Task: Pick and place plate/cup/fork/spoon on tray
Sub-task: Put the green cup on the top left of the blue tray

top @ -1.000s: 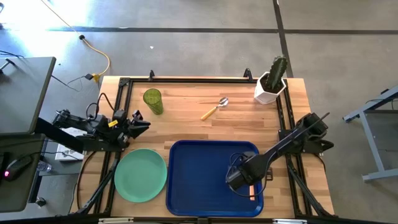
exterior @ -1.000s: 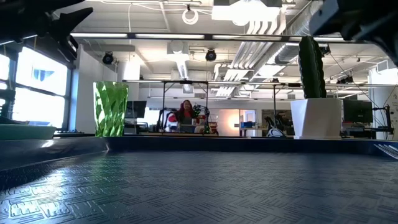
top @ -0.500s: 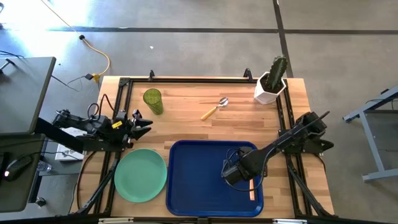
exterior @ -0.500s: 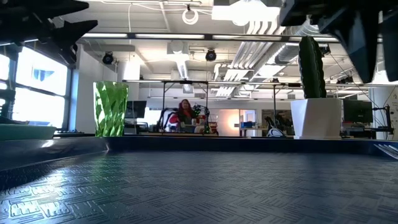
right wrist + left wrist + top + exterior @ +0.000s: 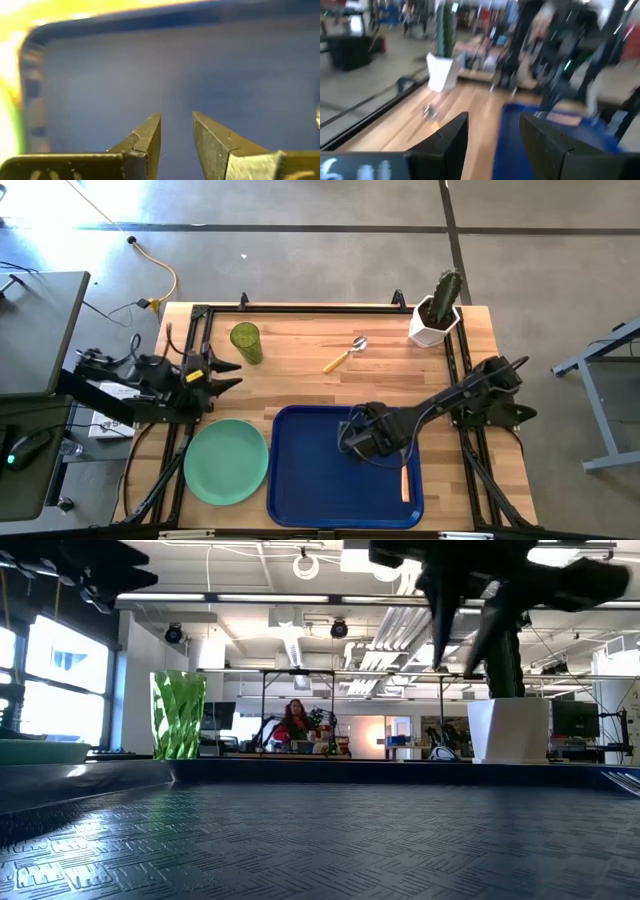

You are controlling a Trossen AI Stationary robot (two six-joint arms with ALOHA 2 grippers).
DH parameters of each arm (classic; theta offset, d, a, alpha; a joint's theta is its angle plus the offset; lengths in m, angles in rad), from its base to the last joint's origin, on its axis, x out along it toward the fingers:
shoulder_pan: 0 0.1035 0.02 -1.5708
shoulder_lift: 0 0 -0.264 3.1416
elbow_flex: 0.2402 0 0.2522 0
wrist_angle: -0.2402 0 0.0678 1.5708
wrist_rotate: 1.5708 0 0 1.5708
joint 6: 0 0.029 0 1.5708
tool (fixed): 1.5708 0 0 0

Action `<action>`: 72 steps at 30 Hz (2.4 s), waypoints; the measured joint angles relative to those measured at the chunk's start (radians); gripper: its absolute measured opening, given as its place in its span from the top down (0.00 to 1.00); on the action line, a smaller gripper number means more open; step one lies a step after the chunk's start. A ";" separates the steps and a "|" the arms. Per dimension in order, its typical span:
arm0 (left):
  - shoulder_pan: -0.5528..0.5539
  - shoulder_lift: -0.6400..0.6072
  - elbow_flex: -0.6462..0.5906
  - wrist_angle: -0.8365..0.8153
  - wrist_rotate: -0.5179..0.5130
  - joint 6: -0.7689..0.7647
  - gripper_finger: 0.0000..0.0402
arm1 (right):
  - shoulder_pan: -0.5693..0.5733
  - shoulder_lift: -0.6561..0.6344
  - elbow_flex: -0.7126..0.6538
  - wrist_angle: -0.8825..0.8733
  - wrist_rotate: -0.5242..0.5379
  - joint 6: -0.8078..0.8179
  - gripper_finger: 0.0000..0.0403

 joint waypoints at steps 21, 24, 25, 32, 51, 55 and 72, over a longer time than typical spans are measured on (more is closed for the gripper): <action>0.230 0.378 0.356 -0.382 -0.048 0.132 0.59 | -0.137 -0.241 0.000 0.115 0.297 -0.453 0.74; 0.313 0.439 0.384 -0.416 0.002 0.135 0.59 | -0.157 -0.285 0.000 0.119 0.297 -0.523 0.74; 0.343 0.459 0.391 -0.424 0.025 0.137 0.59 | -0.161 -0.297 0.000 0.119 0.297 -0.541 0.74; 0.538 0.585 0.410 -0.500 0.177 0.138 0.59 | -0.195 -0.354 0.000 0.128 0.298 -0.651 0.74; 0.811 0.763 0.410 -0.510 0.327 0.338 0.59 | -0.200 -0.353 -0.001 0.133 0.292 -0.723 0.74; 0.834 0.811 0.410 -0.511 0.383 0.346 0.59 | -0.200 -0.353 -0.001 0.133 0.289 -0.735 0.74; 0.838 0.853 0.410 -0.514 0.370 0.374 0.96 | -0.209 -0.353 -0.001 0.126 0.296 -0.735 0.74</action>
